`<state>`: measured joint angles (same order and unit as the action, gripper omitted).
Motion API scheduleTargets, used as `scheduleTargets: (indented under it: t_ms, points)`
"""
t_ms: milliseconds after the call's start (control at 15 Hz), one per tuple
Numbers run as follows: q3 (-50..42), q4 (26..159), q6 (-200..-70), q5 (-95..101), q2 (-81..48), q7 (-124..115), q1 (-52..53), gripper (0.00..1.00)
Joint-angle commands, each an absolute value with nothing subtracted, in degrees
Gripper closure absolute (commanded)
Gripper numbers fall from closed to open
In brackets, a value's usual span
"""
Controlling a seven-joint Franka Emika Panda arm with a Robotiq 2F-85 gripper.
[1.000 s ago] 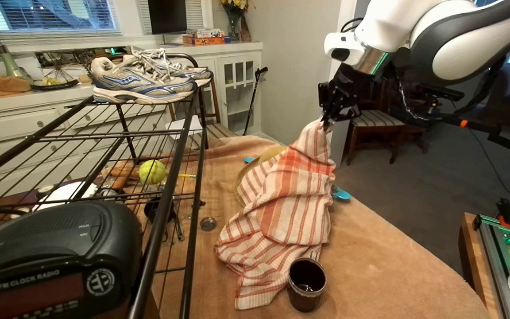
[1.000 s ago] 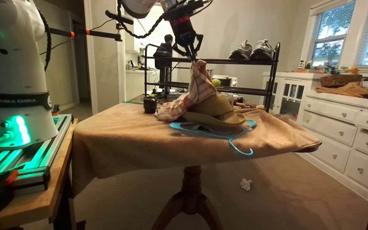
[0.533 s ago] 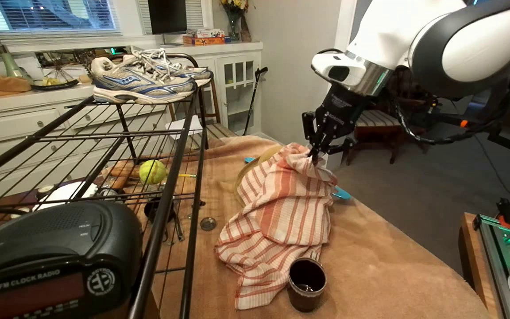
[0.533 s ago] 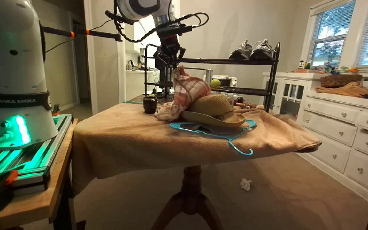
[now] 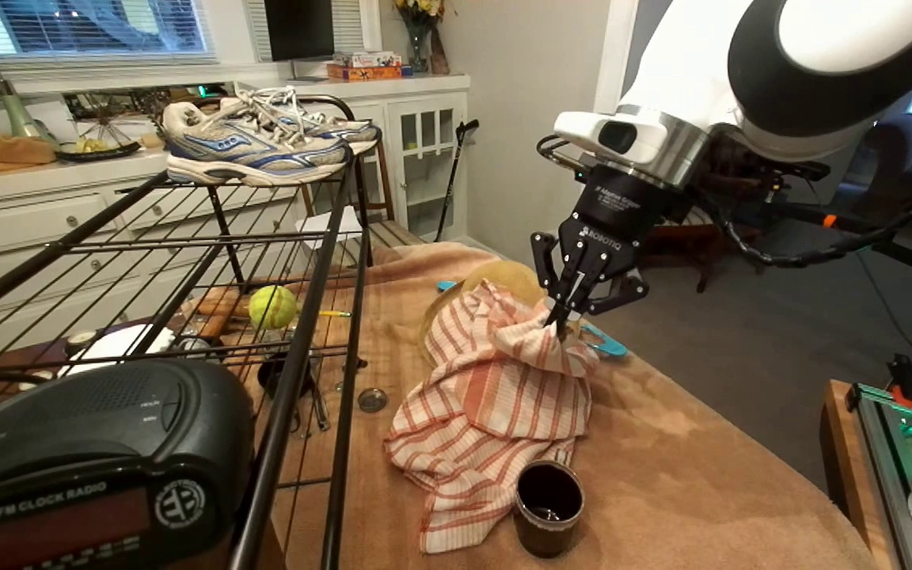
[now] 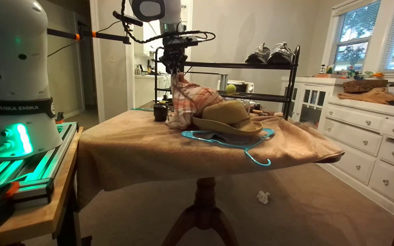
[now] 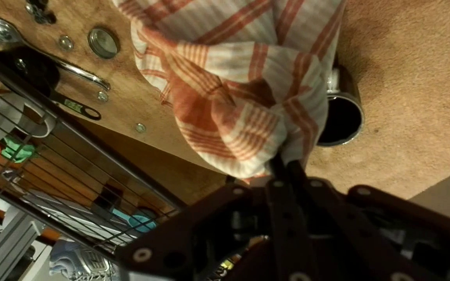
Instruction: Remove the hat, brown mug and tea towel from the shoe rack and put them on the table
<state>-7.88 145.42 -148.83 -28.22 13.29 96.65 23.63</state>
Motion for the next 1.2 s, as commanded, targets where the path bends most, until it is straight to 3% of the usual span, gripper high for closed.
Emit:
scheduleTargets:
  t_ms: [0,600,933,1000,1133]
  points:
    - [-4.81,145.65,-151.71,-30.84,10.2,100.12,21.04,0.99]
    - [-0.17,146.23,-166.93,-40.59,-0.96,110.16,23.79,0.99]
    - [1.16,145.4,-168.66,-44.52,-5.31,116.02,23.68,0.99]
    - [1.0,145.64,-168.79,-42.93,-5.48,116.22,23.66,0.71]
    - [-0.04,146.42,-166.65,-39.61,-2.98,114.57,23.45,0.65]
